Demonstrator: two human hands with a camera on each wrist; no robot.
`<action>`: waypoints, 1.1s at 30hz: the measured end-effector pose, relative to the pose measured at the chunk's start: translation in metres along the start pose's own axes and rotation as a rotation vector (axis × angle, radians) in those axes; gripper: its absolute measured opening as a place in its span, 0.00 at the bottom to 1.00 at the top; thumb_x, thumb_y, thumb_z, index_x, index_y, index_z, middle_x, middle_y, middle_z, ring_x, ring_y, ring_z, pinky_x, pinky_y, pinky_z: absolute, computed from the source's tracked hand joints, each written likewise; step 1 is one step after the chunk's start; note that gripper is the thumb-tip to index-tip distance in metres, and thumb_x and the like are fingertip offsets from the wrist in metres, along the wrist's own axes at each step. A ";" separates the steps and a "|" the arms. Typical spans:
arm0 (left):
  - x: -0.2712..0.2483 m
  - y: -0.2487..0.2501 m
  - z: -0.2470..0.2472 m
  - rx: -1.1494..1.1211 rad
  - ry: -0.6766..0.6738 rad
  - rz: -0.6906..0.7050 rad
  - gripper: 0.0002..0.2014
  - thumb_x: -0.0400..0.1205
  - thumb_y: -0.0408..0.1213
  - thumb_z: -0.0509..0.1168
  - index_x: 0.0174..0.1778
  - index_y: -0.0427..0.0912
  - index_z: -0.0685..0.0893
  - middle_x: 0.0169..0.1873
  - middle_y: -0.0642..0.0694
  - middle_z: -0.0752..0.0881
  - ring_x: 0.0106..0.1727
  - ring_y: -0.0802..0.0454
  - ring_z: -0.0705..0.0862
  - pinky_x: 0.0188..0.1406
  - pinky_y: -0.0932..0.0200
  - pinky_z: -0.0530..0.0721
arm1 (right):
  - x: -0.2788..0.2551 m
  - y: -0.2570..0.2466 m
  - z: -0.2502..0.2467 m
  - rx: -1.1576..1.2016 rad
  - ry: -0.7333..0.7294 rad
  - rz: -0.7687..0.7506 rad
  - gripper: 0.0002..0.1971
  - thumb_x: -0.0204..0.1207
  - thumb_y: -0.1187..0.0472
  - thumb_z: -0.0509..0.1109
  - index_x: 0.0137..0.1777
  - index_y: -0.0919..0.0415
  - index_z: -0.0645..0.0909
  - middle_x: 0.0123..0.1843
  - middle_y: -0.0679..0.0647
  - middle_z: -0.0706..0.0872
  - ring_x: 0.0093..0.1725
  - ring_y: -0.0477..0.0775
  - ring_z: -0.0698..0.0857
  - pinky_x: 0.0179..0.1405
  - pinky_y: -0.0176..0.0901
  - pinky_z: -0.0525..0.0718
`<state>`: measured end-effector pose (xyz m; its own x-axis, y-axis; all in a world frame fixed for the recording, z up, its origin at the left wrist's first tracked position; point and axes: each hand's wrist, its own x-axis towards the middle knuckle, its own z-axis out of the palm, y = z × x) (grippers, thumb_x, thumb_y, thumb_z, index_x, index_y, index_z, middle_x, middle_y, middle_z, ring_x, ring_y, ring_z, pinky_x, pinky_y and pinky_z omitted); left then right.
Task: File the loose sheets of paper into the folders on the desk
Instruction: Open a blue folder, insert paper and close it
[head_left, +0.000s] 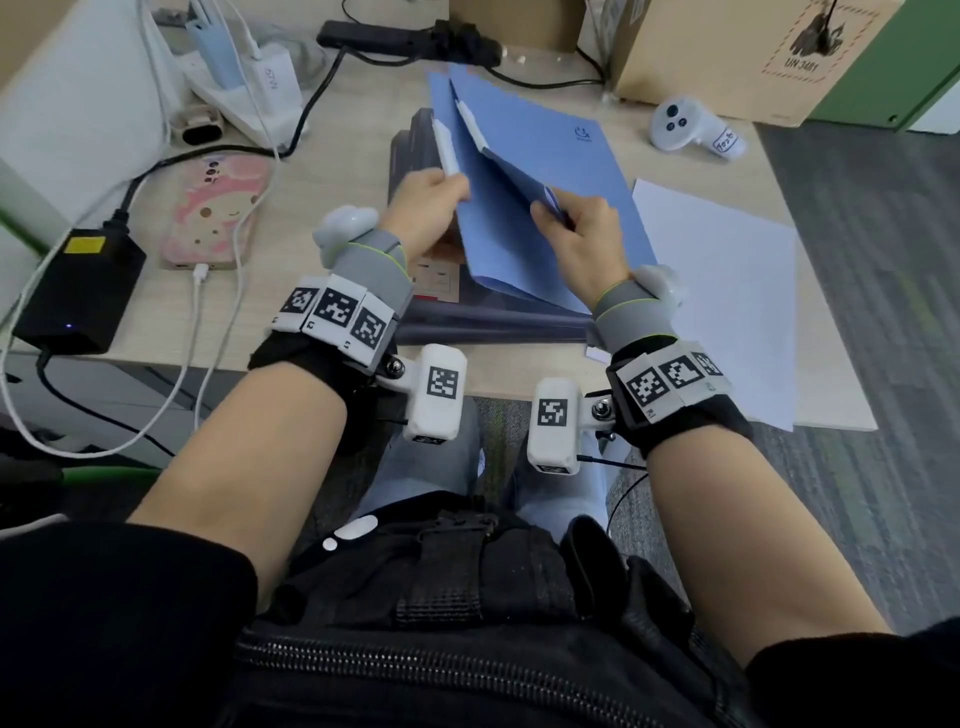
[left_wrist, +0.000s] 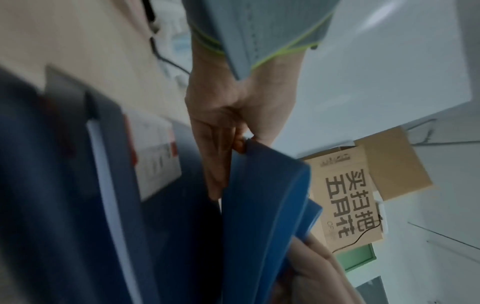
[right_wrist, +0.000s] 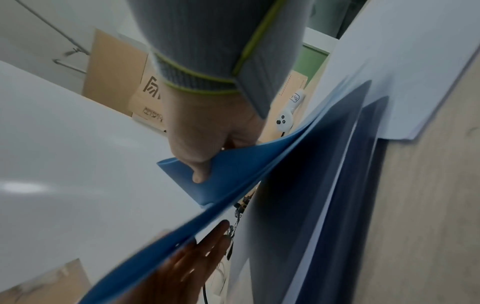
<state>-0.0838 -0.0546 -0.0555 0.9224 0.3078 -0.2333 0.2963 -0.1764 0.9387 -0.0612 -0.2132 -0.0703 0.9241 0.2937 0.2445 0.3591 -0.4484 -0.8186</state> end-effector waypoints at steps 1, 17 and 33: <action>0.005 -0.001 -0.010 0.025 0.045 0.017 0.05 0.72 0.40 0.60 0.32 0.45 0.73 0.31 0.43 0.75 0.31 0.50 0.74 0.32 0.60 0.72 | 0.001 -0.001 0.002 0.026 0.000 0.002 0.27 0.80 0.68 0.63 0.23 0.45 0.58 0.23 0.44 0.57 0.24 0.43 0.57 0.23 0.31 0.60; -0.021 -0.026 -0.153 0.009 0.518 0.211 0.09 0.72 0.36 0.51 0.25 0.48 0.64 0.27 0.48 0.68 0.33 0.52 0.64 0.31 0.59 0.63 | -0.006 -0.027 0.057 -0.233 -0.390 0.155 0.31 0.64 0.67 0.80 0.70 0.60 0.78 0.71 0.56 0.78 0.72 0.54 0.75 0.64 0.34 0.70; -0.059 -0.023 -0.191 -0.418 0.567 0.333 0.13 0.82 0.28 0.54 0.37 0.45 0.80 0.32 0.52 0.86 0.38 0.52 0.82 0.42 0.58 0.81 | 0.005 -0.082 0.089 0.330 -0.238 0.269 0.21 0.84 0.51 0.59 0.66 0.67 0.75 0.62 0.61 0.81 0.61 0.59 0.80 0.66 0.54 0.77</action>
<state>-0.1927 0.1101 -0.0150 0.6452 0.7515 0.1380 -0.1964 -0.0114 0.9805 -0.0983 -0.0994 -0.0482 0.9090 0.4063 -0.0924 0.0155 -0.2547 -0.9669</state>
